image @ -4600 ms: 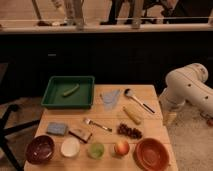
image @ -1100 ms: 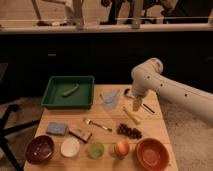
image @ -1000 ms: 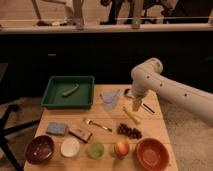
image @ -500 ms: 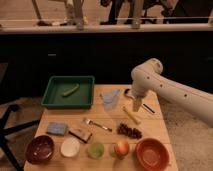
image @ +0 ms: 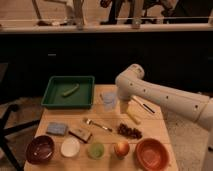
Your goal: Place towel in purple bowl
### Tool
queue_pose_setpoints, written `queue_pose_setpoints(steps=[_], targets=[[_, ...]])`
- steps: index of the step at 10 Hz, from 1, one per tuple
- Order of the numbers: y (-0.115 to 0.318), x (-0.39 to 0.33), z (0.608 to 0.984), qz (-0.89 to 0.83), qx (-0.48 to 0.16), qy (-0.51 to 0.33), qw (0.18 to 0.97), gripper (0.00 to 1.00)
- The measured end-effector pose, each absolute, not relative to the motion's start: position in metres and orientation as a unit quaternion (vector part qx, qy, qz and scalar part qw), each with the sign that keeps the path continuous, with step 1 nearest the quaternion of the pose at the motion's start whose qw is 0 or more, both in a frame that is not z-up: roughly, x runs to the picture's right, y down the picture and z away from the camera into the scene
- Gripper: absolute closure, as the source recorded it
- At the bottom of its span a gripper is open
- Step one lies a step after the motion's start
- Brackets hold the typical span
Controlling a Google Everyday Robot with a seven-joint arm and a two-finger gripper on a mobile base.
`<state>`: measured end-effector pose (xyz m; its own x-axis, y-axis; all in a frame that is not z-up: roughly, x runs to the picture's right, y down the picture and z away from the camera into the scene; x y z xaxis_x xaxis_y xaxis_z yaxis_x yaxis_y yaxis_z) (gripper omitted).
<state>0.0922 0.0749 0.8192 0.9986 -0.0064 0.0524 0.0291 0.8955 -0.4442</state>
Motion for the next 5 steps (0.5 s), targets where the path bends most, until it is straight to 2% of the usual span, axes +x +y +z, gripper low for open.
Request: queue_pose_setpoints(steps=[5], targets=[[0.066, 0.045, 0.868, -0.036, -0.237, -0.031, 0.970, 0.20]])
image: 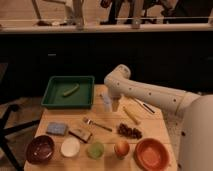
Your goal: Place towel in purple bowl
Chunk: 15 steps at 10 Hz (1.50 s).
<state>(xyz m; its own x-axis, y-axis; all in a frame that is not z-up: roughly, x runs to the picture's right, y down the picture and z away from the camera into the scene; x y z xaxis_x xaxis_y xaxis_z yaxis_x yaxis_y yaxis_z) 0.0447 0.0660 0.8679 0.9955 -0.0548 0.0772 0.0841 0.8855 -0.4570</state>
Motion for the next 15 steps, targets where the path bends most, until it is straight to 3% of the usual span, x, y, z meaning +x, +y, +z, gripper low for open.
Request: queue_pose_setpoints(steps=[6, 15], targets=[[0.056, 0.033, 0.909, -0.032, -0.269, -0.033, 0.962, 0.20], [0.075, 0.026, 0.951, -0.061, -0.284, 0.001, 0.957, 0.20]])
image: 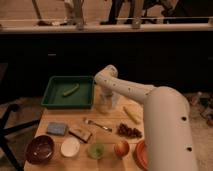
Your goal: Place towel in purple bowl
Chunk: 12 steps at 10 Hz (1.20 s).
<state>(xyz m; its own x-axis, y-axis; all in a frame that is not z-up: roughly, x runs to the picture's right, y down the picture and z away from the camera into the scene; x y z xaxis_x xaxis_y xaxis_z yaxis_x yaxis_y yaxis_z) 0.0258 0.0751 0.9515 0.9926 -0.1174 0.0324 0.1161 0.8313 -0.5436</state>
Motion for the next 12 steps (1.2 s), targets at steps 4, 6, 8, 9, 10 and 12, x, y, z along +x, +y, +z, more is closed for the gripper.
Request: queue_pose_setpoints(steps=[4, 6, 8, 9, 10, 12], targets=[[0.079, 0.030, 0.962, -0.063, -0.300, 0.009, 0.952, 0.20], [0.082, 0.032, 0.967, -0.063, -0.310, 0.012, 0.949, 0.20], [0.086, 0.033, 0.971, -0.065, -0.321, 0.013, 0.945, 0.20], [0.087, 0.034, 0.973, -0.066, -0.324, 0.014, 0.944, 0.20], [0.088, 0.034, 0.974, -0.067, -0.326, 0.015, 0.943, 0.20], [0.090, 0.035, 0.975, -0.071, -0.329, 0.013, 0.942, 0.36]])
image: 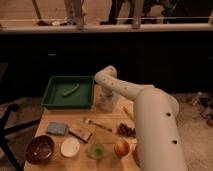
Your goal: Place towel in purple bowl
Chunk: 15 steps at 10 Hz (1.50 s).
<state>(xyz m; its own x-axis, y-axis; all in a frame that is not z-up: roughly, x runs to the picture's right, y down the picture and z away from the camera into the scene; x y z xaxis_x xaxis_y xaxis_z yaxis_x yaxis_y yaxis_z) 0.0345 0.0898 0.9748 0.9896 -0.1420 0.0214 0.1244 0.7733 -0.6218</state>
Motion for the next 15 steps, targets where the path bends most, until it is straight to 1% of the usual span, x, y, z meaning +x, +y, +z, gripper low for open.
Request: queue_pose_setpoints(steps=[1, 2, 3, 4, 6, 7, 11, 15], targets=[[0.090, 0.035, 0.975, -0.071, -0.331, 0.013, 0.941, 0.43], [0.091, 0.035, 0.974, -0.073, -0.332, 0.013, 0.940, 0.53], [0.090, 0.035, 0.974, -0.073, -0.331, 0.012, 0.941, 0.66], [0.089, 0.035, 0.974, -0.073, -0.330, 0.011, 0.941, 0.74], [0.087, 0.033, 0.973, -0.073, -0.328, 0.010, 0.942, 0.95], [0.089, 0.033, 0.973, -0.073, -0.330, 0.010, 0.941, 1.00], [0.089, 0.038, 0.964, -0.071, -0.332, 0.005, 0.940, 1.00], [0.074, 0.035, 0.926, -0.072, -0.304, -0.030, 0.949, 1.00]])
